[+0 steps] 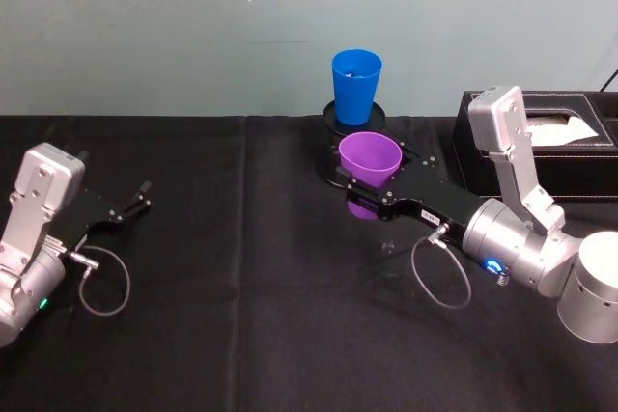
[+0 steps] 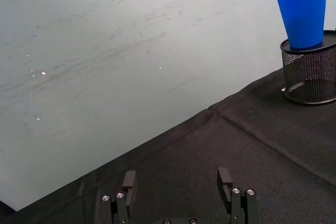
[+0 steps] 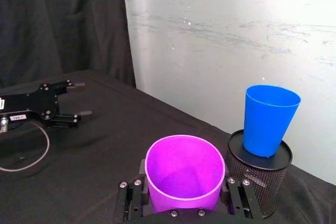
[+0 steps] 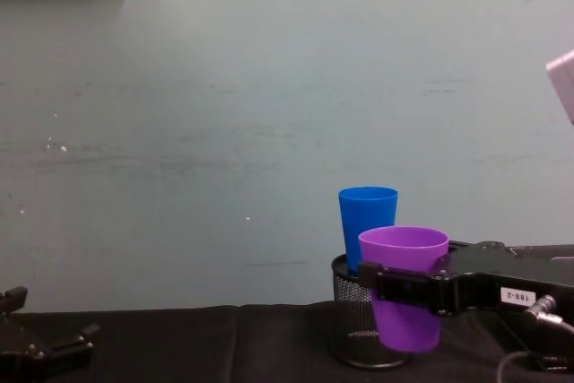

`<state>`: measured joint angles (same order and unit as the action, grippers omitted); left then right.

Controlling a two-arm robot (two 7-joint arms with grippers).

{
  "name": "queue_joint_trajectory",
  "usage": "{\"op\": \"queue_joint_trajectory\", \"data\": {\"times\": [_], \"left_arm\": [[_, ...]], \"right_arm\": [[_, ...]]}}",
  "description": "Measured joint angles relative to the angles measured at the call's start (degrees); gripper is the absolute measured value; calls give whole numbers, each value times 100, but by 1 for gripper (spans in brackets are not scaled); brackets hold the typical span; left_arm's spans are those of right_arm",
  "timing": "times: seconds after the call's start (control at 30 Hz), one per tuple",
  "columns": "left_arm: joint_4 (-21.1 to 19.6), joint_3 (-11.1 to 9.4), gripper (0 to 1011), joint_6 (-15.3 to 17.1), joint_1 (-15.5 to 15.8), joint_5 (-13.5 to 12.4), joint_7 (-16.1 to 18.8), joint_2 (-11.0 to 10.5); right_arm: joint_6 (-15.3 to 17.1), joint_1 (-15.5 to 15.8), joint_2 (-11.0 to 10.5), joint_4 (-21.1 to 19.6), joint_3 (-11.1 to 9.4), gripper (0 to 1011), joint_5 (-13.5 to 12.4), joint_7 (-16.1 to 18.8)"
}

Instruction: Pick up one cup with a gripper and tap it against the other cup.

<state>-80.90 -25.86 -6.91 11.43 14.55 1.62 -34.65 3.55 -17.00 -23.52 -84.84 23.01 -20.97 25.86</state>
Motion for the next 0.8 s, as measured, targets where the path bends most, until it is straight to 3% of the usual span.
{"op": "queue_joint_trajectory", "data": {"times": [0.8], "left_arm": [[0, 0, 1000, 0, 0, 0, 0, 0]], "right_arm": [[0, 0, 0, 0, 0, 724, 0, 0]]}}
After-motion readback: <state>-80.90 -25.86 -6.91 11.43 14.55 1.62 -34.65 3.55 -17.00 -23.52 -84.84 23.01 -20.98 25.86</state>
